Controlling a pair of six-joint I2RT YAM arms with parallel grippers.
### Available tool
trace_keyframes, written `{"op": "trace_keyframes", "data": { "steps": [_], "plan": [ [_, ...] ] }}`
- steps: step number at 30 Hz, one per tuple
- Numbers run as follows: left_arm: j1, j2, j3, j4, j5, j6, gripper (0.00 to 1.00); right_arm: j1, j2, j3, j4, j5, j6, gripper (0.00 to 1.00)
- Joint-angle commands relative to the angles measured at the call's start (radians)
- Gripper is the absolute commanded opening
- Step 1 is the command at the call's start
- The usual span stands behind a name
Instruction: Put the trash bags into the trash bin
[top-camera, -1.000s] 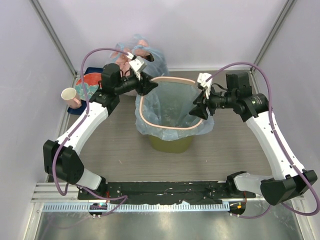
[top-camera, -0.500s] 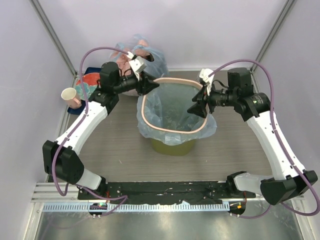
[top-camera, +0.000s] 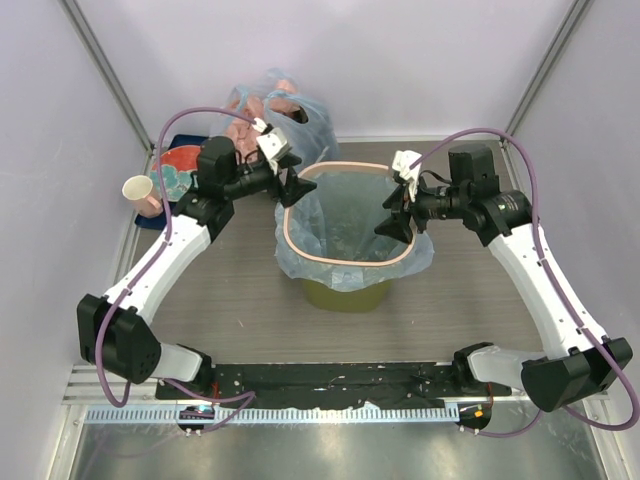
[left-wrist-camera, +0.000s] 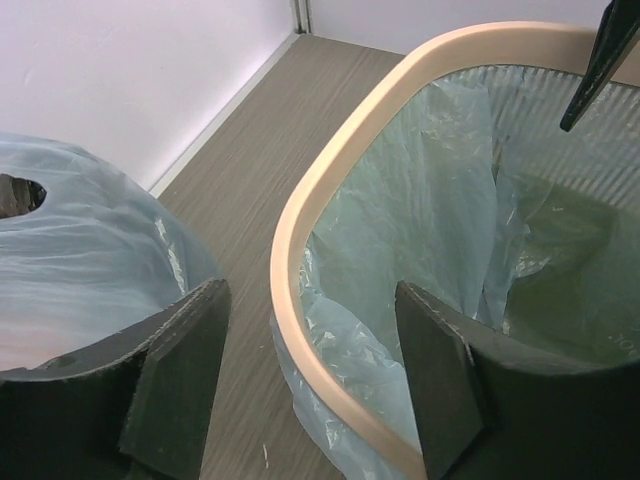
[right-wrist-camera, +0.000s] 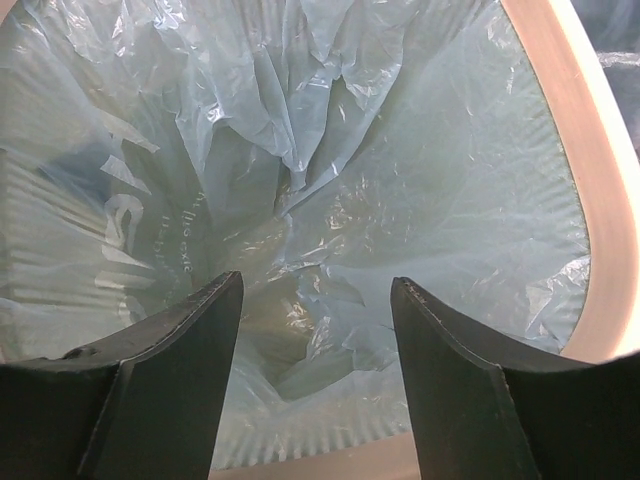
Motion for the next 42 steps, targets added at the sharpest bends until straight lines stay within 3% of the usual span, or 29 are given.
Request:
{"op": "trace_keyframes", "data": {
  "steps": [1,9,14,18,20,24,30,33,36,42],
  "plan": [
    [0.010,-0.019,0.060,0.017,0.020,-0.032,0.74,-0.006,-0.020,0.034,-0.048,-0.018,0.023,0.70],
    [0.024,-0.080,0.161,0.076,0.201,-0.214,0.75,-0.006,-0.077,0.120,0.116,-0.119,0.241,0.87],
    [0.020,-0.157,0.054,0.079,0.304,-0.288,0.76,-0.006,-0.129,0.013,0.114,-0.124,0.208,0.91],
    [0.004,-0.224,-0.125,0.039,0.278,-0.207,0.74,-0.006,-0.152,-0.096,0.143,-0.118,0.147,0.91],
    [0.000,-0.246,-0.185,-0.053,0.256,-0.078,0.71,-0.007,-0.152,-0.152,0.133,-0.087,0.111,0.91],
    [-0.005,-0.272,-0.233,-0.162,0.195,0.049,0.68,-0.006,-0.142,-0.208,0.107,-0.049,0.021,0.90],
    [-0.005,-0.284,-0.210,-0.232,0.135,0.094,0.65,-0.006,-0.120,-0.210,0.088,-0.023,-0.022,0.88],
    [-0.003,-0.296,-0.189,-0.226,0.143,0.080,0.69,-0.006,-0.103,-0.169,0.074,-0.053,-0.012,0.89],
    [-0.005,-0.294,-0.129,-0.210,0.158,0.014,0.73,-0.006,-0.102,-0.103,0.088,-0.092,0.075,0.90],
    [-0.005,-0.223,0.015,-0.128,0.198,-0.095,0.73,-0.006,-0.085,0.026,0.251,-0.103,0.307,0.89]
  ]
}}
